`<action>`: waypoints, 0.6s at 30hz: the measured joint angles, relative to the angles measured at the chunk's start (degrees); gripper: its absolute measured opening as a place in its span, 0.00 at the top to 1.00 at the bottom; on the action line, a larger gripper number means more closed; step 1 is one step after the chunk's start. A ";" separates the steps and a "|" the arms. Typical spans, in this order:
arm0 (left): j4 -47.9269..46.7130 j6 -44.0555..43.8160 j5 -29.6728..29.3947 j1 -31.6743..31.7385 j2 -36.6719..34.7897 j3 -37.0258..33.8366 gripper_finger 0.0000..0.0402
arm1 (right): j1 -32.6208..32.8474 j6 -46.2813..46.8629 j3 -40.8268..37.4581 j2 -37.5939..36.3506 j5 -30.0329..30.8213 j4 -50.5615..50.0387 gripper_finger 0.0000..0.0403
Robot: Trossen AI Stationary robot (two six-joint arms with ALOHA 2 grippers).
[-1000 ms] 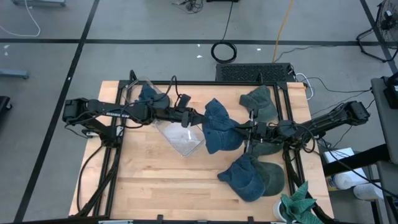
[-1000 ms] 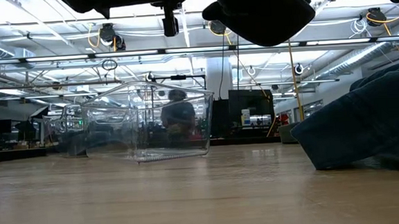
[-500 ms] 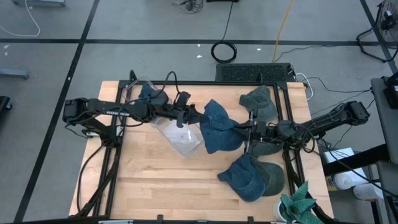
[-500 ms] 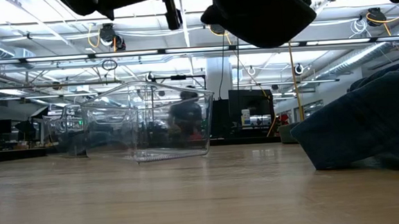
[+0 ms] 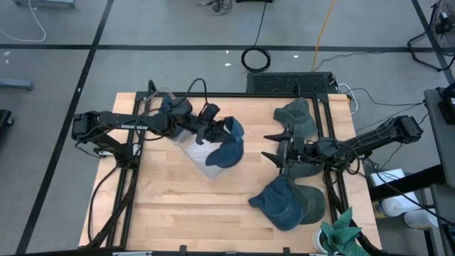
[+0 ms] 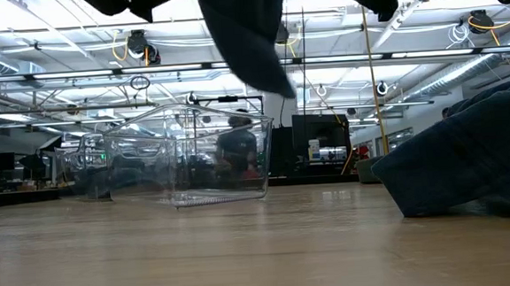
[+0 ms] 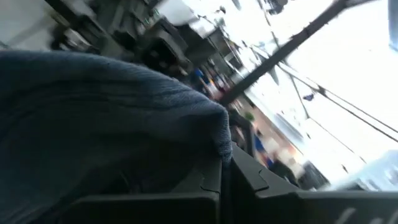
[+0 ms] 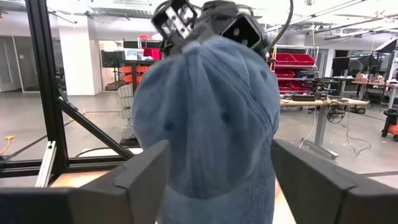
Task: Pick & Place hat
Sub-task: Put the top blue cap into the top transparent bin
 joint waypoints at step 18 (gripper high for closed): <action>-82.05 40.11 -11.22 1.82 -0.45 36.54 0.99 | 0.00 -0.13 0.00 0.00 0.01 -0.26 0.32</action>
